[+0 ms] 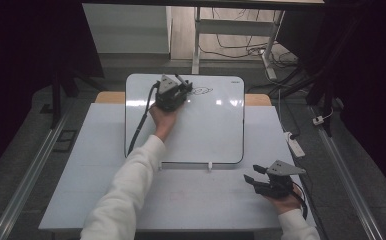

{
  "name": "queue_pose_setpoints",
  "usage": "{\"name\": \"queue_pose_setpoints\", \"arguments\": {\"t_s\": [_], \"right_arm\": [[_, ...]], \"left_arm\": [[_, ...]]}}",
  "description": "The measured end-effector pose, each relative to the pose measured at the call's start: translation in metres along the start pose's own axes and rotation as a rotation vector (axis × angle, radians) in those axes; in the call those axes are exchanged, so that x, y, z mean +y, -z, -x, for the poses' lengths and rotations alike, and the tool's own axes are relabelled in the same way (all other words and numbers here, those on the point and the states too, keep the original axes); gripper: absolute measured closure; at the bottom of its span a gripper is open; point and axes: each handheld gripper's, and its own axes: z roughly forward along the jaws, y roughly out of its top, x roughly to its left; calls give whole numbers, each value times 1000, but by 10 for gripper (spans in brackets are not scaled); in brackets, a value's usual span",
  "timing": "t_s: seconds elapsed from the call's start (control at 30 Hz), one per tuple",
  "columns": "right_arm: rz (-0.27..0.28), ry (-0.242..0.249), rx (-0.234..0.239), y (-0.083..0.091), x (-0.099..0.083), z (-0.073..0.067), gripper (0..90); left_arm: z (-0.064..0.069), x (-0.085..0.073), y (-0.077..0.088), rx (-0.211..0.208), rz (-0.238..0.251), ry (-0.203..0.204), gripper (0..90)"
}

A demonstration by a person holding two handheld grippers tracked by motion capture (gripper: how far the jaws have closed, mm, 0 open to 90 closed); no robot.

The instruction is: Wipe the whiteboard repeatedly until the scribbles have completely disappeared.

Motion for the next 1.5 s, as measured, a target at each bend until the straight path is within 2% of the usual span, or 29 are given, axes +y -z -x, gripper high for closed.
{"name": "queue_pose_setpoints", "arguments": {"t_s": [0.03, 0.1, 0.13, 0.2, 0.27, 0.3, 0.33, 0.5, 0.73, 0.8, 0.87, 0.93, 1.0, 1.03, 1.17, 1.23, 1.3, 1.4, 1.43, 1.5], "right_arm": [[0, 1, 0, 0, 0, 0, 449], [1, -4, -2, 0, -1, 2, 448], [-2, -9, -2, 1, -2, 2, 449], [-1, -10, -4, 1, -3, 3, 449], [4, -10, -6, 3, -3, 4, 449], [8, -10, -8, 3, -2, 4, 449], [10, -9, -8, 3, -2, 3, 449], [1, -2, 0, 1, -1, 1, 448], [0, -7, -8, 2, -2, 1, 448], [5, -7, -13, 3, -2, 1, 447], [7, -10, -19, 5, -2, 2, 447], [8, -16, -21, 7, -4, 3, 447], [6, -17, -21, 8, -5, 2, 447], [7, -16, -24, 8, -5, 2, 447], [8, -13, -24, 8, -4, 0, 447], [2, -7, -25, 7, -4, -1, 446], [1, -4, -25, 8, -4, -1, 446], [6, -11, -26, 9, -4, 0, 446], [7, -14, -25, 9, -5, 1, 446], [7, -16, -22, 8, -5, 1, 446]], "left_arm": [[6, -2, -1, -5, -3, -9, 787], [6, -2, 0, 4, -4, -32, 787], [3, -1, 3, 10, -2, -26, 786], [-8, 2, 8, 50, 10, -5, 787], [-17, 4, 11, 52, 23, 37, 787], [-17, 4, 11, 54, 24, 34, 787], [-15, 3, 9, 58, 25, 28, 787], [6, -3, -8, -5, 39, 42, 787], [33, 2, -32, -64, 27, 37, 787], [36, 4, -35, -63, 27, 30, 787], [31, 7, -33, -40, 33, 18, 787], [22, 10, -29, -13, 42, 41, 787], [21, 11, -29, -15, 42, 51, 787], [24, 10, -31, -18, 39, 43, 787], [49, 2, -44, -74, 26, 5, 787], [55, 3, -47, -74, 23, -13, 787], [51, 6, -46, -63, 27, -16, 787], [36, 11, -40, -29, 35, 7, 787], [33, 12, -38, -19, 34, 3, 787], [32, 10, -35, -19, 32, -4, 787]]}}
